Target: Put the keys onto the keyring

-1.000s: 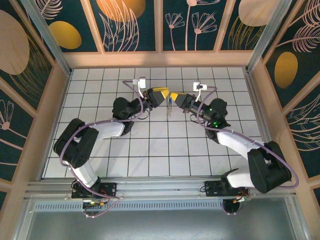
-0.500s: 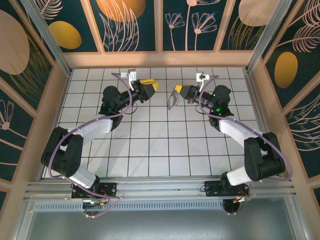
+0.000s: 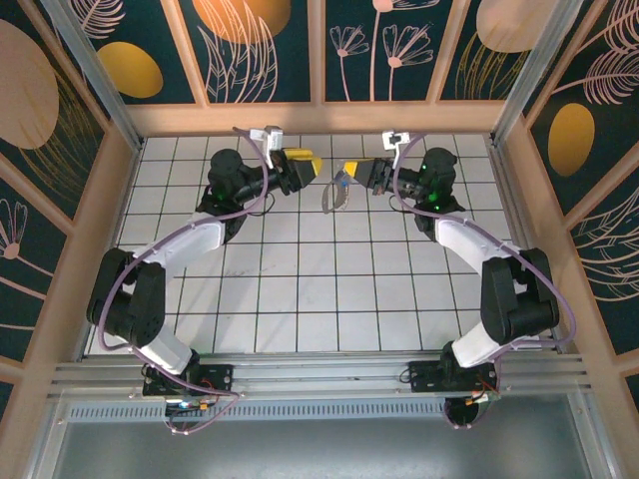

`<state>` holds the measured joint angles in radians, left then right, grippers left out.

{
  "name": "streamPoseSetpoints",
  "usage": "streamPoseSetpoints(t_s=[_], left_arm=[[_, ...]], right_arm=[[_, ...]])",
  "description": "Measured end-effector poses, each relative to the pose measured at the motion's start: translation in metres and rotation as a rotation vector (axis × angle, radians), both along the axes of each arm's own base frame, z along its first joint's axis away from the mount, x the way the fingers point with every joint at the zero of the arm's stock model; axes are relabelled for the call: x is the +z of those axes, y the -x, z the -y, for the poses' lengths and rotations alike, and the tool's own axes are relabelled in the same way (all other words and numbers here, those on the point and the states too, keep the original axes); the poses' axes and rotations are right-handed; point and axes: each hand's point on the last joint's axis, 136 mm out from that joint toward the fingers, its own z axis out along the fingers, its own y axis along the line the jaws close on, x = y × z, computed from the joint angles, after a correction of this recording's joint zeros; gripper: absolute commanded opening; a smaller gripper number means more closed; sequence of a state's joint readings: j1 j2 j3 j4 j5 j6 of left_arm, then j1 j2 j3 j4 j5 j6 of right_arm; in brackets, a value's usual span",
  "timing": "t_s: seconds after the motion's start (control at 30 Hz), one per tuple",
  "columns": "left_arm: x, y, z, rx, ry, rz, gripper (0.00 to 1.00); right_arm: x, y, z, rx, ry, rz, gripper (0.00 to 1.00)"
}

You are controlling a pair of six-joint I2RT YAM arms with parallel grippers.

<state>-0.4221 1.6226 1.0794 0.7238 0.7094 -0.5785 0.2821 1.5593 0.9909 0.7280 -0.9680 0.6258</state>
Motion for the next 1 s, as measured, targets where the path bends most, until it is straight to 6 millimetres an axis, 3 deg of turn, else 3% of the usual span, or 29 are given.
streamPoseSetpoints(t_s=[0.2, 0.43, 1.0], left_arm=[[-0.016, 0.0, 0.009, -0.073, -0.03, -0.049, 0.6], [-0.017, 0.006, 0.018, -0.162, -0.042, -0.065, 0.59], [-0.031, 0.007, 0.03, -0.275, -0.05, -0.113, 0.47]], right_arm=[[-0.004, 0.001, -0.005, 0.055, 0.018, -0.007, 0.0], [-0.01, 0.003, -0.008, 0.096, 0.034, -0.024, 0.0], [-0.009, 0.012, -0.015, 0.141, 0.034, -0.021, 0.0]])
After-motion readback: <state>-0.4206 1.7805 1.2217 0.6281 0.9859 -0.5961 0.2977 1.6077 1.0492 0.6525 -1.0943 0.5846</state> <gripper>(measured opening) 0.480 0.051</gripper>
